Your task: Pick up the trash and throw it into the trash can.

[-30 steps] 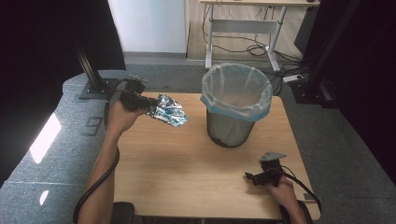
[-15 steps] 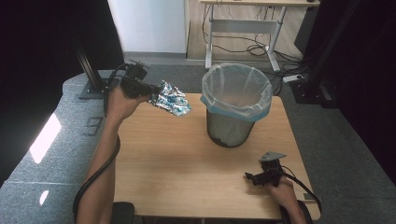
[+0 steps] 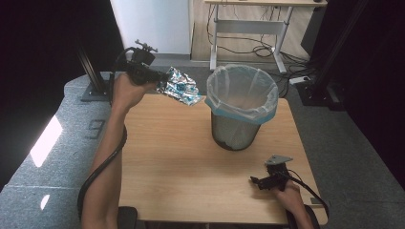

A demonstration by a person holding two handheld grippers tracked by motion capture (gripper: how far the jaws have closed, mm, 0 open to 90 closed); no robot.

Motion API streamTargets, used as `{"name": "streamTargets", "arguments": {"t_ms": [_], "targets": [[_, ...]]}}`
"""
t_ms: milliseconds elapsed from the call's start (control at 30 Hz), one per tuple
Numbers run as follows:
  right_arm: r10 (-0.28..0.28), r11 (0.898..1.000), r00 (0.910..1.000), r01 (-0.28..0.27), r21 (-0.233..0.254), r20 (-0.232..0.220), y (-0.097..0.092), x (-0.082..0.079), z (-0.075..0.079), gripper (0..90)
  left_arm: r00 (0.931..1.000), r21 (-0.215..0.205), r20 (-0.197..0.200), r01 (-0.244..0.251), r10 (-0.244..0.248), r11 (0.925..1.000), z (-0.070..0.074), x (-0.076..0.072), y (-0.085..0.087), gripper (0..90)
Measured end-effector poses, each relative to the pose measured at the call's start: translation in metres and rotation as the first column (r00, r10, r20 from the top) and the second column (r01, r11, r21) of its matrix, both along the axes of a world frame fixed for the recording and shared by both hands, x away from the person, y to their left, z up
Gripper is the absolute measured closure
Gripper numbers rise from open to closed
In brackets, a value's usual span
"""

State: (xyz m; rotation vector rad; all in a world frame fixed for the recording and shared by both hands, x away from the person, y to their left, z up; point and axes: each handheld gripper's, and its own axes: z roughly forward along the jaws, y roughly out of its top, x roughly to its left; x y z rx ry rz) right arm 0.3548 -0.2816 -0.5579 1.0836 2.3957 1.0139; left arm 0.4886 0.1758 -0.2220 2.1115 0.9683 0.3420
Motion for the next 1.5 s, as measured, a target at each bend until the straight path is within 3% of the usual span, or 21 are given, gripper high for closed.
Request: {"name": "streamTargets", "arguments": {"t_ms": [333,833,1267,1500], "targets": [[0.003,1.0,1.0,-0.003,-0.001,0.0,0.0,0.0,0.0,0.0,0.9994,-0.021,0.028,0.022,-0.021,0.9995,0.011,0.014,-0.035,87.2],[0.007,1.0,1.0,-0.007,0.003,0.001,0.001,0.0,0.0,0.0,0.9966,-0.031,0.048,0.068,-0.067,0.9972,0.011,0.032,-0.095,87.0],[0.012,1.0,0.9999,-0.012,0.002,0.0,0.001,0.0,0.0,0.0,0.9959,-0.05,0.064,0.067,-0.064,0.9964,-0.005,0.05,-0.144,86.9],[0.013,1.0,0.9999,-0.013,0.0,-0.003,0.001,0.0,0.0,0.0,0.9942,-0.025,0.071,0.082,-0.08,0.9963,-0.019,0.056,-0.168,86.7]]}}
